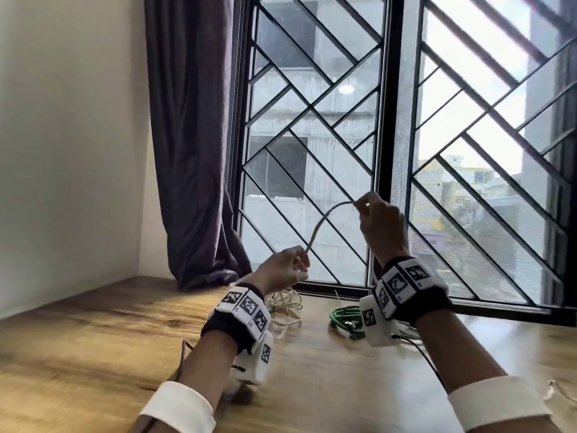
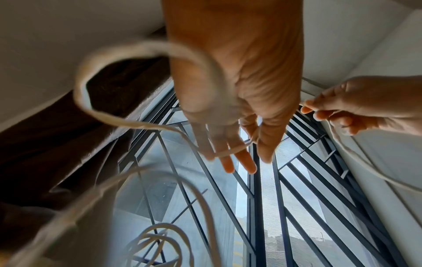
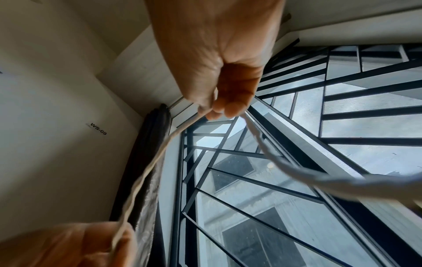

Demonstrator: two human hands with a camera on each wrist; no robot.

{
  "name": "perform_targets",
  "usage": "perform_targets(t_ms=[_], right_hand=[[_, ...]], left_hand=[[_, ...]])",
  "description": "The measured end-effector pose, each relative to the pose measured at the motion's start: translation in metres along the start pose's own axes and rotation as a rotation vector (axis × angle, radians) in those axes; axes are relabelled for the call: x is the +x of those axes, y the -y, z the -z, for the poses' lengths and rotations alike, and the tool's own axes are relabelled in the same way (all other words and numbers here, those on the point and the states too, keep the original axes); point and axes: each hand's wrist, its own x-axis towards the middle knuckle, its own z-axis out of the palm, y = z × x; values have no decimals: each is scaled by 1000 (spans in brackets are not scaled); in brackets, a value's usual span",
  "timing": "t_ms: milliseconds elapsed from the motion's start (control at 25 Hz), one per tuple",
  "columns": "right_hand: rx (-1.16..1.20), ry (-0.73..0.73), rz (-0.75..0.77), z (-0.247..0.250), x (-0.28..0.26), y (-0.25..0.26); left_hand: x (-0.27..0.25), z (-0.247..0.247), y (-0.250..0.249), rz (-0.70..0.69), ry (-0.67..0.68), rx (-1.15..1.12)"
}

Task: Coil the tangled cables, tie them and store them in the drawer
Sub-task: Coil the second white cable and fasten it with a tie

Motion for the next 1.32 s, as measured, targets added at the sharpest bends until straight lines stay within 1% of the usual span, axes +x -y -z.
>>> perform_targets(t_ms=[40, 120, 200, 240, 280, 360, 440, 480, 520, 560, 600, 640, 680, 720, 760, 840, 880, 920, 960, 1040, 1080, 1120, 1160, 1200, 1240, 1280, 1320], right_hand=[[14, -26, -51, 3, 2, -6], [114, -113, -203, 10, 15, -28], [216, -150, -306, 17, 29, -51], [216, -126, -309, 20, 31, -58], [180, -85, -283, 21, 31, -59], [74, -5, -181, 19, 25, -49], [67, 28, -7, 19, 17, -24], [108, 30, 101, 21, 15, -8], [150, 26, 211, 26, 13, 10], [183, 54, 304, 30, 13, 26], [219, 139, 359, 34, 12, 41], [266, 286, 363, 37, 8, 55], [309, 444, 336, 38, 6, 64], [353, 547, 303, 38, 4, 70], [437, 579, 270, 38, 3, 73], [702, 562, 179, 40, 3, 74], [776, 582, 128, 38, 3, 72], [786, 634, 85, 34, 2, 71], [716, 701, 65, 26, 0, 68], [403, 815, 113, 7, -7, 57], [259, 835, 162, -2, -13, 51], [185, 829, 197, -7, -17, 44], [169, 813, 200, -8, -20, 38], [170, 804, 182, -8, -21, 32], [187, 815, 144, -6, -20, 27], [220, 827, 88, -5, -18, 22], [255, 807, 31, -4, -15, 18]], left_hand=[[-1, 1, 0, 22, 16, 56], [-4, 5, -1, 57, -20, 172], [-6, 11, -2, 61, -119, 113], [-5, 13, -3, 53, -145, 75], [-5, 14, -6, 44, -147, 67], [-4, 13, -13, 45, -102, 110], [-4, 10, -21, 72, -48, 166], [-4, 8, -23, 91, -48, 206], [-4, 7, -25, 111, -81, 275], [-4, 5, -25, 121, -147, 370], [-4, 3, -24, 121, -225, 473], [-5, 1, -23, 112, -292, 553], [-6, -2, -22, 106, -334, 612], [-7, -4, -21, 101, -367, 651], [-8, -5, -19, 108, -382, 680], [-11, -4, -21, 119, -386, 724], [-12, -3, -22, 113, -395, 748], [-13, -3, -25, 104, -410, 773], [-13, -3, -29, 86, -441, 770], [-12, -4, -38, 19, -551, 687], [-10, -6, -40, -29, -612, 628], [-9, -5, -44, -61, -631, 554], [-9, -5, -48, -71, -622, 499], [-11, -4, -54, -57, -576, 498], [-14, -5, -57, -36, -540, 563], [-16, -7, -59, -10, -517, 674], [-17, -9, -58, 24, -499, 779]])
